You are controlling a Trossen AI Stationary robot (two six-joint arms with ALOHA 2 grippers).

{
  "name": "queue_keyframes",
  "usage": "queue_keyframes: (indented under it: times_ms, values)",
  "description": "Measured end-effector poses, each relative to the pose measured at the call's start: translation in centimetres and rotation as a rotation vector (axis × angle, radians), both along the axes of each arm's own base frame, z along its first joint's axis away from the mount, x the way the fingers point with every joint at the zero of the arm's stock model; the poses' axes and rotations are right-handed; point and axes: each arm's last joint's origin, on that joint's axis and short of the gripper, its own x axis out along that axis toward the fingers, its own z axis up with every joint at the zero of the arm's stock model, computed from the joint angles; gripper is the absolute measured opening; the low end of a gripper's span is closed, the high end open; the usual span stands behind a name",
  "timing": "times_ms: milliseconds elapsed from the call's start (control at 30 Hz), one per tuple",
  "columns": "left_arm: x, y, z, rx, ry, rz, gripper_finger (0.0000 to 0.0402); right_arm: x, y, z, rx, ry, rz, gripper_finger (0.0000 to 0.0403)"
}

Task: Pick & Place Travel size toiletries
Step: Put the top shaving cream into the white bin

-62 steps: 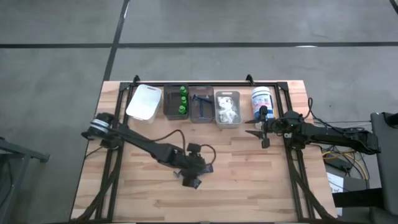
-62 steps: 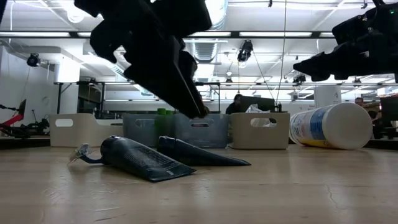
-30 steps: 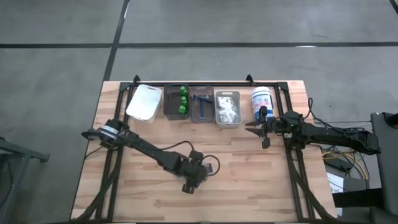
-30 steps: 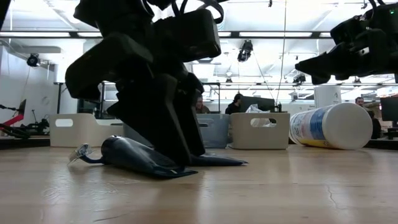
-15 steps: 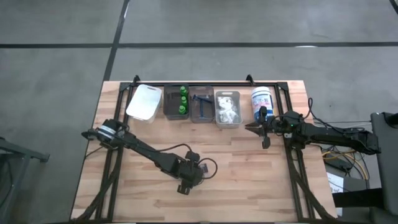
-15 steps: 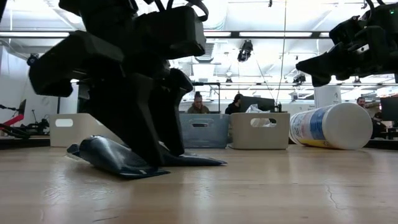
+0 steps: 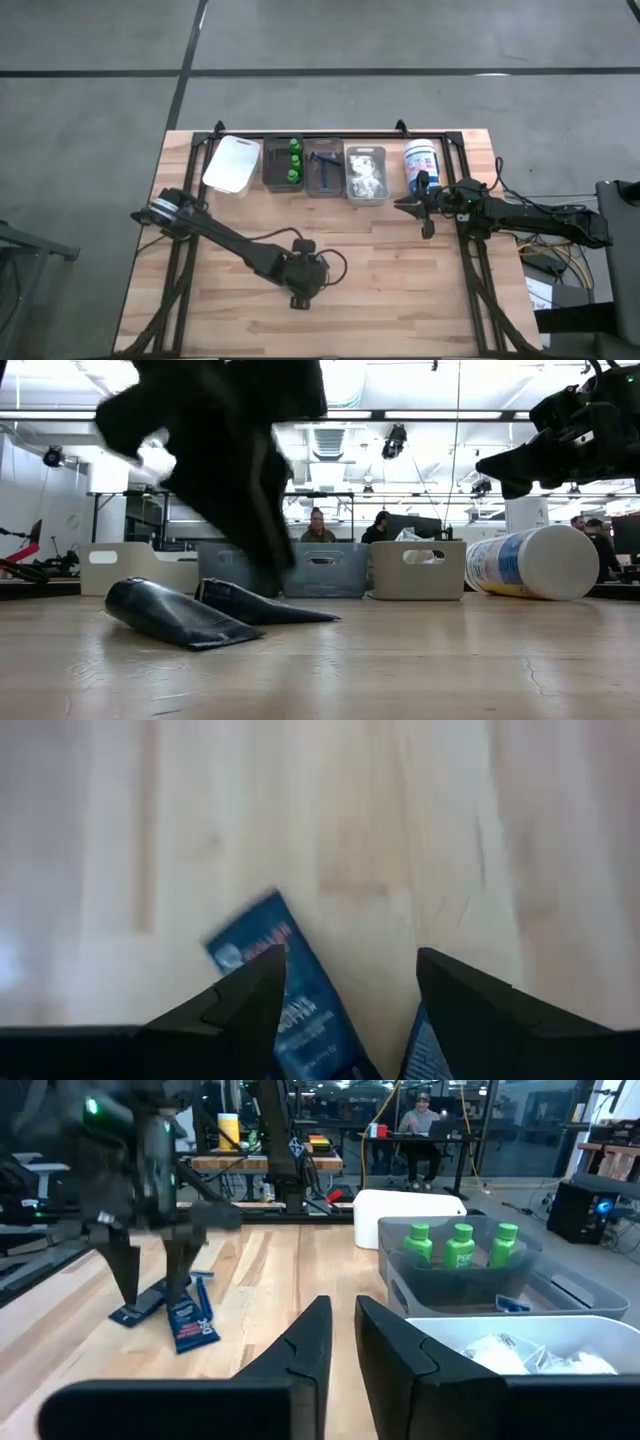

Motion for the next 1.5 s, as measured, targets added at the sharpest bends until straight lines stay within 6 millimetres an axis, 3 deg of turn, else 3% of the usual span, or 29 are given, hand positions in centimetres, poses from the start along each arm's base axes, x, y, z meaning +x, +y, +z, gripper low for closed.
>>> queue_keyframes:
  times_ms: [100, 400, 633, 1033, 1333, 1500]
  values:
    - [-0.3, 0.0, 1.0, 0.03, -0.052, 0.035, 0.0232, 0.0, 0.0, 0.0, 0.0, 0.0, 0.0, 0.0058]
    - [-0.5, 1.2, -0.1, 0.042, -0.024, 0.134, 0.0232, 0.0, 0.0, 0.0, -0.004, 0.001, 0.0, 0.009]
    - [-0.4, 1.6, -0.5, -0.136, 0.027, 0.232, 0.0232, 0.0, 0.0, 0.0, 0.001, 0.002, 0.0, 0.0111]
    - [-0.7, 2.0, -0.8, -0.044, 0.051, 0.19, 0.0232, 0.0, 0.0, 0.0, -0.004, 0.003, -0.001, 0.0145]
    - [-2.2, 2.5, -1.4, -0.003, 0.234, 0.19, 0.0232, 0.0, 0.0, 0.0, -0.01, 0.003, 0.0, 0.0167]
    - [-2.2, 2.5, -1.4, -0.01, 0.233, 0.197, 0.0232, 0.0, 0.0, 0.0, -0.01, 0.003, 0.0, 0.0179]
